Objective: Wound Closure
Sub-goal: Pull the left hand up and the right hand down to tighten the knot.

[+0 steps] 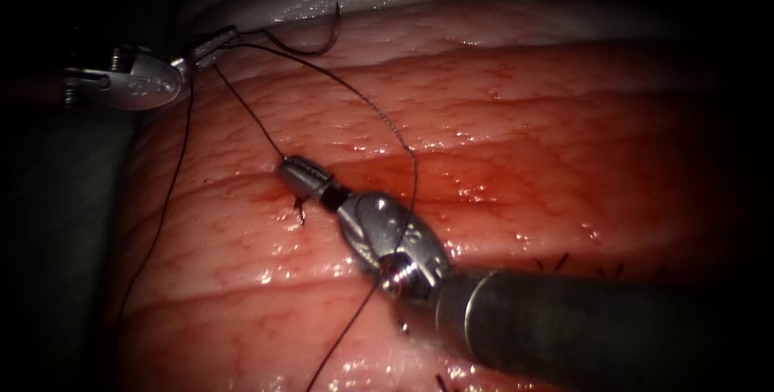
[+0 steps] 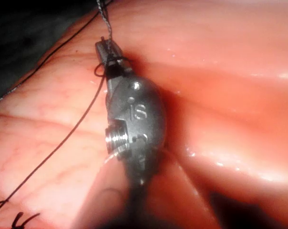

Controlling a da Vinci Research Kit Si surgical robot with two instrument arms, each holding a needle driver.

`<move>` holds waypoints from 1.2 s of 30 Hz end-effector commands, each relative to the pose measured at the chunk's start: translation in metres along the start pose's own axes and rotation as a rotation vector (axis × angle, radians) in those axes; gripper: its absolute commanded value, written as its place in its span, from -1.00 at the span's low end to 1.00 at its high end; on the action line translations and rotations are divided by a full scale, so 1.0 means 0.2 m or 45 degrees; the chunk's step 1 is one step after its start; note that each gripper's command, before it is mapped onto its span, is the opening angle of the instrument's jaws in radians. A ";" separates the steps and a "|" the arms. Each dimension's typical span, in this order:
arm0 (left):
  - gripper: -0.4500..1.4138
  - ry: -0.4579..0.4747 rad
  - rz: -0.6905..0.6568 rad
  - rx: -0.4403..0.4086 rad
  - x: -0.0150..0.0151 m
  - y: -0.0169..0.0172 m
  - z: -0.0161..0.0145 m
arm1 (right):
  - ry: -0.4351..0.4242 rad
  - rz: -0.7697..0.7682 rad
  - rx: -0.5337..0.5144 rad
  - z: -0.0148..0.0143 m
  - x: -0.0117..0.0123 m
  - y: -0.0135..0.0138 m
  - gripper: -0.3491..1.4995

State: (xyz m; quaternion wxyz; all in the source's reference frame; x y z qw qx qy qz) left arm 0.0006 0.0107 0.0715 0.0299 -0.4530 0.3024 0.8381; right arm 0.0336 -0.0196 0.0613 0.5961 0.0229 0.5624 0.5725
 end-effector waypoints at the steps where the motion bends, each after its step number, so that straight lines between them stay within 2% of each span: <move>1: -1.00 0.000 -0.003 -0.001 -0.003 -0.001 0.006 | -0.010 -0.001 0.002 0.000 -0.005 -0.001 -1.00; 10: -1.00 -0.029 -0.055 -0.006 -0.035 -0.014 0.031 | -0.024 -0.005 0.014 -0.007 -0.004 -0.003 -1.00; 16: -1.00 -0.028 -0.136 0.016 -0.059 -0.014 0.046 | -0.024 -0.046 0.034 -0.008 -0.006 -0.004 -1.00; 20: -1.00 -0.023 -0.151 0.024 -0.064 -0.011 0.049 | -0.025 -0.115 0.069 -0.007 -0.006 -0.004 -1.00; 21: -1.00 -0.023 -0.149 0.025 -0.065 -0.011 0.049 | -0.027 -0.131 0.092 -0.007 -0.006 -0.004 -1.00; 23: -1.00 -0.025 -0.152 0.024 -0.067 -0.014 0.052 | -0.027 -0.243 0.219 -0.007 -0.008 -0.005 -1.00; 28: -1.00 -0.034 -0.156 0.028 -0.068 -0.015 0.057 | -0.005 -0.700 0.462 -0.010 -0.014 -0.005 -1.00; 31: -1.00 -0.045 -0.155 0.031 -0.067 -0.015 0.059 | -0.071 -0.746 0.525 -0.011 -0.017 -0.006 -1.00; 36: -1.00 -0.045 -0.155 0.028 -0.068 -0.015 0.060 | -0.098 -0.761 0.614 -0.014 -0.018 -0.009 -1.00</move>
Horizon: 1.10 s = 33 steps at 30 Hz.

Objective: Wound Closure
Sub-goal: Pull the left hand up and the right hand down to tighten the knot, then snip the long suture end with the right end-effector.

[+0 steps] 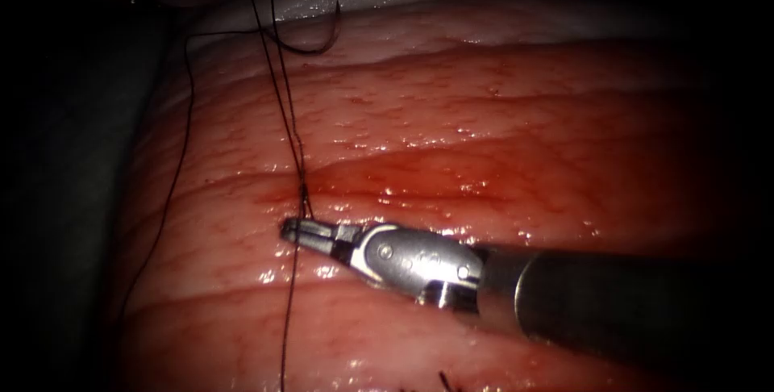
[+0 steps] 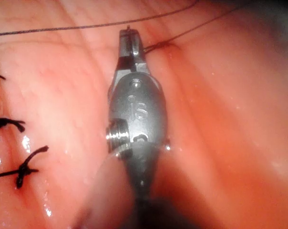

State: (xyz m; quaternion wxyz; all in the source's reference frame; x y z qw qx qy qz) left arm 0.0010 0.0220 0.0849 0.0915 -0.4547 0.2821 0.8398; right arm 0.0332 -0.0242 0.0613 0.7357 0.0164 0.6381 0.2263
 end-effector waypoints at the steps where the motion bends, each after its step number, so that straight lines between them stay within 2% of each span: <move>1: -1.00 0.002 0.001 0.001 -0.001 -0.001 0.005 | 0.007 0.000 0.018 0.003 0.000 -0.003 -1.00; 7: -1.00 0.009 0.002 0.000 -0.002 -0.001 0.005 | 0.009 -0.006 0.027 0.004 0.004 -0.008 -1.00; 11: -1.00 0.056 -0.038 -0.009 0.003 0.003 0.000 | 0.069 0.001 -0.102 0.005 0.005 -0.006 -1.00; 12: -1.00 0.073 -0.051 -0.018 0.004 0.004 -0.002 | 0.097 0.004 -0.131 0.005 0.006 -0.005 -0.84; 13: -1.00 0.089 -0.057 -0.030 0.007 0.005 -0.004 | 0.118 0.008 -0.153 0.005 0.006 -0.003 -0.44; 14: -1.00 0.114 -0.085 -0.050 0.010 0.006 -0.007 | 0.130 0.011 -0.161 0.004 0.006 -0.001 -0.20; 16: -1.00 0.129 -0.122 -0.074 0.016 0.008 -0.012 | 0.140 0.019 -0.177 0.001 0.008 0.002 0.16; 22: -1.00 0.202 -0.179 -0.121 0.043 0.013 -0.033 | 0.116 0.085 -0.204 -0.007 0.014 0.010 0.73; 23: -1.00 0.227 -0.205 -0.136 0.052 0.013 -0.040 | 0.116 0.099 -0.198 -0.010 0.017 0.012 0.82; 25: -1.00 0.244 -0.215 -0.147 0.060 0.012 -0.046 | 0.121 0.137 -0.188 -0.014 0.020 0.013 0.84; 28: -1.00 0.270 -0.233 -0.165 0.074 0.010 -0.055 | 0.121 0.214 -0.186 -0.020 0.023 0.014 0.51; 30: -1.00 0.286 -0.247 -0.175 0.084 0.008 -0.060 | 0.089 0.262 -0.238 -0.022 0.024 0.017 0.38; 33: -1.00 0.297 -0.274 -0.187 0.099 0.005 -0.067 | 0.044 0.391 -0.267 -0.022 0.026 0.022 0.36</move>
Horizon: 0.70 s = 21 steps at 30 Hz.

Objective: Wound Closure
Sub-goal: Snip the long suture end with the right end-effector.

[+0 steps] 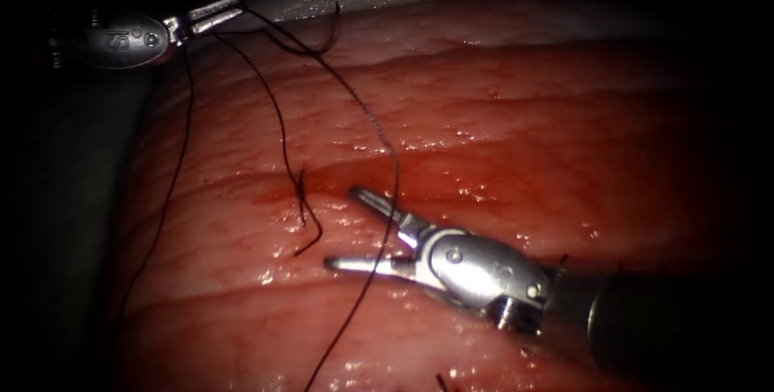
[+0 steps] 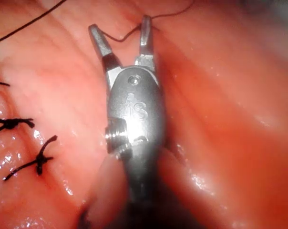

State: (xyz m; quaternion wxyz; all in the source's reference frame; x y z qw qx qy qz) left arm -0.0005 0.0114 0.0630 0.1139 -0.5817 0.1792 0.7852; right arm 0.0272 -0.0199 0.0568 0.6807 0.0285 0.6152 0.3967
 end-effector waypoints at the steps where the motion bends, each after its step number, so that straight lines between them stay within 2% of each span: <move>1: -1.00 0.009 0.008 -0.007 0.003 0.000 0.002 | -0.025 0.040 -0.018 0.006 0.000 0.002 0.33; 4: -1.00 0.033 0.014 -0.020 0.019 0.001 -0.001 | -0.075 0.082 -0.060 0.010 0.003 0.010 0.26; 5: -1.00 0.036 0.017 -0.022 0.023 0.001 -0.001 | -0.086 0.099 -0.070 0.012 0.003 0.012 0.29; 7: -1.00 0.060 0.018 -0.032 0.038 0.002 -0.004 | -0.127 0.137 -0.096 0.018 0.003 0.018 0.47; 9: -1.00 0.073 0.024 -0.037 0.045 0.002 -0.005 | -0.156 0.164 -0.110 0.023 0.002 0.019 0.64; 21: -1.00 0.104 0.066 -0.051 0.068 -0.008 -0.002 | -0.288 0.242 -0.114 0.044 -0.012 0.013 0.80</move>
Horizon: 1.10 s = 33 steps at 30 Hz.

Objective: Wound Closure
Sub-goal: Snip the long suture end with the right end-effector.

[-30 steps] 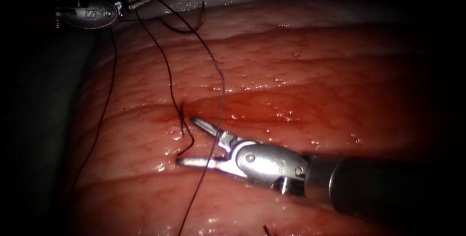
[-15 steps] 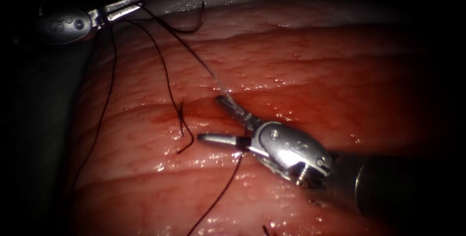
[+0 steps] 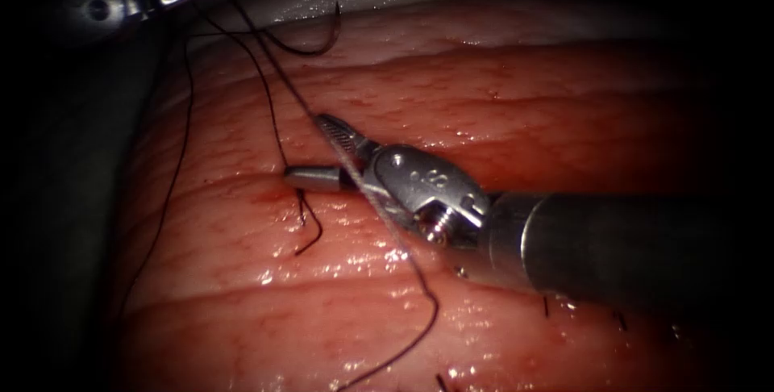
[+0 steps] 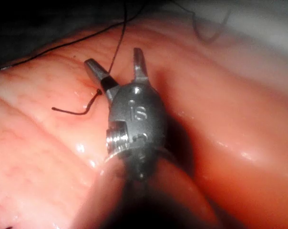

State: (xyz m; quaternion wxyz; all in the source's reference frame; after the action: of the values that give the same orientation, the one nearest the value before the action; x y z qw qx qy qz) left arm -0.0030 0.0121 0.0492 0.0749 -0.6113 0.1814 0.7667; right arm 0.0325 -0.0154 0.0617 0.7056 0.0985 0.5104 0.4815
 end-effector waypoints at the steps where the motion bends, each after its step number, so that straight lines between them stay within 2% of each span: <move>1: -1.00 -0.002 0.010 0.003 0.000 0.000 0.004 | -0.004 0.000 0.002 0.007 -0.002 -0.002 0.80; 26: -1.00 0.033 0.024 -0.017 0.025 0.002 0.010 | -0.036 -0.014 0.023 0.032 -0.011 -0.009 0.87; 33: -1.00 0.045 0.028 -0.033 0.027 0.003 0.013 | -0.038 -0.011 0.028 0.036 -0.010 -0.010 0.87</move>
State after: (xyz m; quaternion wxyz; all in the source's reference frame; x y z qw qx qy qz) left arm -0.0064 0.0115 0.0442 0.0557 -0.6236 0.1784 0.7591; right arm 0.0387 -0.0155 0.0646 0.7147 0.1110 0.5047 0.4713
